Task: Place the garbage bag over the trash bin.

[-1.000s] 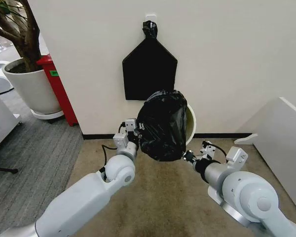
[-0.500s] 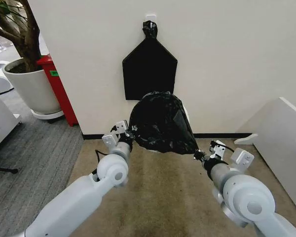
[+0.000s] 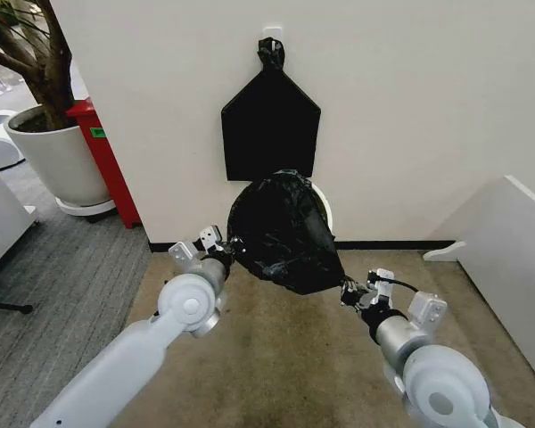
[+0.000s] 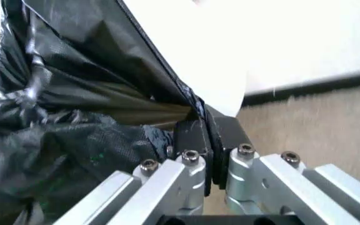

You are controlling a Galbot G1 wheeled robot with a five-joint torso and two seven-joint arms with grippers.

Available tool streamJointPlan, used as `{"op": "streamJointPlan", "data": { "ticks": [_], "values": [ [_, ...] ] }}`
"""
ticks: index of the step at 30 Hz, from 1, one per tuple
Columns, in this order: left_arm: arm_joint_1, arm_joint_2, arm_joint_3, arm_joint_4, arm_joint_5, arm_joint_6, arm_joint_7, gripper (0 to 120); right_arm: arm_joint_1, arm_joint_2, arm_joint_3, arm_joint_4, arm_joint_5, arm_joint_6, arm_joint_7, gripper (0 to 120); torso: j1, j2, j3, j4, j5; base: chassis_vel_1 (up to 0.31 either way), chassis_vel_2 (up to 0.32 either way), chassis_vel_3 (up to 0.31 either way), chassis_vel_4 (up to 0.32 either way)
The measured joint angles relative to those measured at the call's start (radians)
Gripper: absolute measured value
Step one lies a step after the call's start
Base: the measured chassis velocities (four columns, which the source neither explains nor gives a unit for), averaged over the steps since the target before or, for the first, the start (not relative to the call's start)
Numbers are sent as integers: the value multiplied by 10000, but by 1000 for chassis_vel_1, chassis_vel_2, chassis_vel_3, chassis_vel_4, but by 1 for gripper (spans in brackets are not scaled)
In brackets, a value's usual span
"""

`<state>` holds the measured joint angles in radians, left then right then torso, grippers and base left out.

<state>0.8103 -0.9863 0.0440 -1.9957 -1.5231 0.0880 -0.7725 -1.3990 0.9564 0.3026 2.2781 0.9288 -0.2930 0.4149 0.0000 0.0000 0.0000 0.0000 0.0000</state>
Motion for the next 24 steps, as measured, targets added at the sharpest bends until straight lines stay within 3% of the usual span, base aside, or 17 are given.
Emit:
{"op": "streamJointPlan", "data": {
  "ticks": [7,14,18,19,20,21,24],
  "values": [
    [209,110,-356,-147,-944,165,-38,0,-323,-77,26,-344,-1632,701,-1428,1,0,0,0,0,0,0,0,0,0],
    [185,201,-297,186,434,38,348,0,-756,-198,111,790,-1170,626,-476,24,0,-1,0,1,-2,0,0,0,0],
    [86,165,-102,507,1611,-214,835,0,-434,-161,90,1697,1020,341,1479,42,0,-1,0,-2,-1,0,0,0,0],
    [86,154,-78,528,1722,-249,883,0,-300,-130,89,1846,1507,318,1925,42,0,-1,0,-1,-1,0,0,0,0],
    [93,125,-20,566,1956,-342,969,0,37,-67,93,2139,2927,321,3110,49,0,-1,0,-1,-3,0,0,0,0],
    [93,125,-20,566,1956,-342,969,0,37,-67,93,2139,2927,321,3110,49,0,-1,0,-1,-3,0,0,0,0],
    [139,98,66,600,2397,-536,1185,0,688,114,345,2256,6023,561,5023,63,0,-1,1,2,2,0,0,0,0]
  ]
}}
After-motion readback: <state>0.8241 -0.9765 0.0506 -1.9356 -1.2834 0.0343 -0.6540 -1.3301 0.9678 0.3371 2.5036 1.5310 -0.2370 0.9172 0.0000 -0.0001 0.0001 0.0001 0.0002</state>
